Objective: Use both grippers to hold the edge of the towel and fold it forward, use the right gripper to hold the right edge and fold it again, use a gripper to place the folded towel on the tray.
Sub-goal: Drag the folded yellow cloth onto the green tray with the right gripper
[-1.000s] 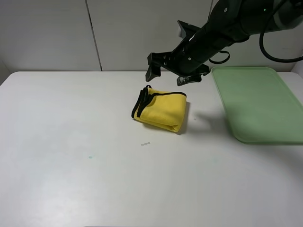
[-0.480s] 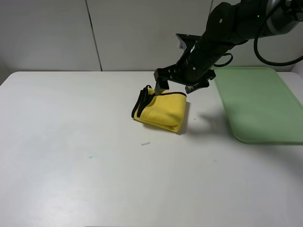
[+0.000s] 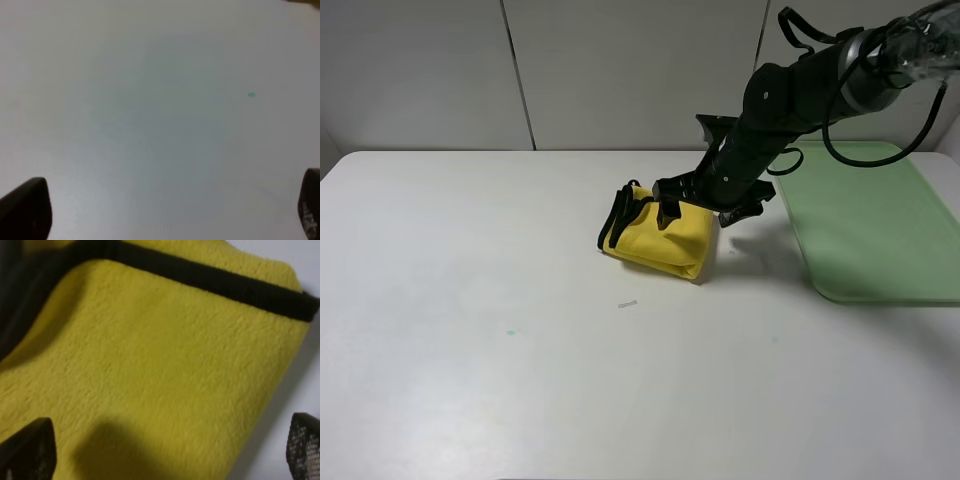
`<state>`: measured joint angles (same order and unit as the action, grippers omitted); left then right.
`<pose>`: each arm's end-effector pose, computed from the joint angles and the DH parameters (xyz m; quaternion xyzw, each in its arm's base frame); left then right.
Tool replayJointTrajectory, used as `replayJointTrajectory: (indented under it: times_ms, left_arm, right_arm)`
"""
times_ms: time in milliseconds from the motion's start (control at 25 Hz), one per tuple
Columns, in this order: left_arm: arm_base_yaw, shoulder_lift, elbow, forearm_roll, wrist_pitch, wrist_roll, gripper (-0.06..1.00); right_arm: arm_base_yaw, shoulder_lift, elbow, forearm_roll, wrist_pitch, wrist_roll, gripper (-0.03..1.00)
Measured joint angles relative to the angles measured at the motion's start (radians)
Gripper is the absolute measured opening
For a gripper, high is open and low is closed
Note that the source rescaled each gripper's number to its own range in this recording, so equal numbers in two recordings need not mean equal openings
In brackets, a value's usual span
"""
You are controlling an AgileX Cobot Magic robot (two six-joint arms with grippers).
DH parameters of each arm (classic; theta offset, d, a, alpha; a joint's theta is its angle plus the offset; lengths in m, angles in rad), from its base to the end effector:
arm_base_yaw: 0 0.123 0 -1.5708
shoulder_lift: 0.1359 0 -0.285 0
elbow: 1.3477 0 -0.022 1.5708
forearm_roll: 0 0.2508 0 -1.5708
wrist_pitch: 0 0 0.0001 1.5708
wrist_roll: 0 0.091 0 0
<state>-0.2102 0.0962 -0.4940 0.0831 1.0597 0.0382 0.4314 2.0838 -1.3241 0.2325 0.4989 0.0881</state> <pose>0.0116 0.0043 0.2756 0.1093 0.8709 0.0004 0.4791 0.3756 0.1840 0.1281 -0.0788 0.9744 0.1227 0.1713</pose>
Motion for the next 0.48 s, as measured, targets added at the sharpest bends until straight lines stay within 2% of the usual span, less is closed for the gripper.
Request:
replayJointTrajectory:
  times_ms: [480]
  left_arm:
    - [0.0, 0.0, 0.0, 0.0, 0.0, 0.0, 1.0]
  right_arm:
    - [0.003, 0.085, 0.0, 0.038, -0.075, 0.041, 0.99]
